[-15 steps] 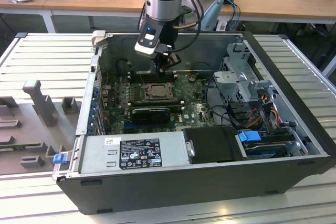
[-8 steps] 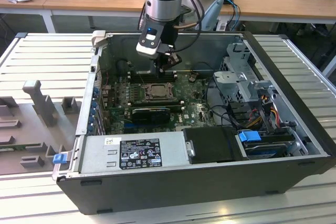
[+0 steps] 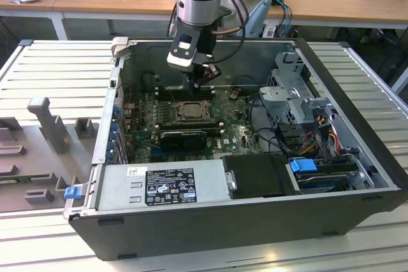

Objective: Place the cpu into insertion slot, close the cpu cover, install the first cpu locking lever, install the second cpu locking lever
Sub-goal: 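Install the first cpu locking lever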

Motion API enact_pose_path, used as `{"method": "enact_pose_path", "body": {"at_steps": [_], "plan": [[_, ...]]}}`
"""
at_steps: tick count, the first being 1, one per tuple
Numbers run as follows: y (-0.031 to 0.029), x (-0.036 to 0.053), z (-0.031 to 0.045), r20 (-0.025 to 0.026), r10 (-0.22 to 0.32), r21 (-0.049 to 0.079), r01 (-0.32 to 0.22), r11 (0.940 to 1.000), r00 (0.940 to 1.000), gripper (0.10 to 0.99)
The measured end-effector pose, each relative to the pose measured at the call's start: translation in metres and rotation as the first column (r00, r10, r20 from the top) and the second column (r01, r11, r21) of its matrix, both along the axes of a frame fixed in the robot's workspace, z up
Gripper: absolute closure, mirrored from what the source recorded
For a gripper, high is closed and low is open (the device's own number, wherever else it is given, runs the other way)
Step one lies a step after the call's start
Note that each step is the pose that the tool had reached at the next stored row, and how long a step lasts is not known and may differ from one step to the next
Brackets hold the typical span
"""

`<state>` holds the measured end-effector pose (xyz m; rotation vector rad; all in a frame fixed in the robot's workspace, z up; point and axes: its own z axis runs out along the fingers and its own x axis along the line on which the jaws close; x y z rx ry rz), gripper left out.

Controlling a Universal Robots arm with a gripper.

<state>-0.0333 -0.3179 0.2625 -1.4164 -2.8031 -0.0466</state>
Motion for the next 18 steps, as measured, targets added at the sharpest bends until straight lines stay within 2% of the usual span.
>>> {"method": "enact_pose_path", "body": {"at_steps": [6, 9, 12, 18], "plan": [[0.0000, 0.0000, 0.0000, 0.0000, 0.053, 0.000, -0.053, 0.9986, 0.9986, 0.980], [0.0000, 0.0000, 0.0000, -0.0001, 0.114, 0.000, -0.114, 0.9935, 0.9935, 0.980], [0.0000, 0.0000, 0.0000, 0.0000, 0.184, 0.000, -0.184, 0.9830, 0.9830, 0.980], [0.0000, 0.0000, -0.0001, 0.0000, 0.290, 0.000, -0.290, 0.9571, 0.9571, 0.980]]}}
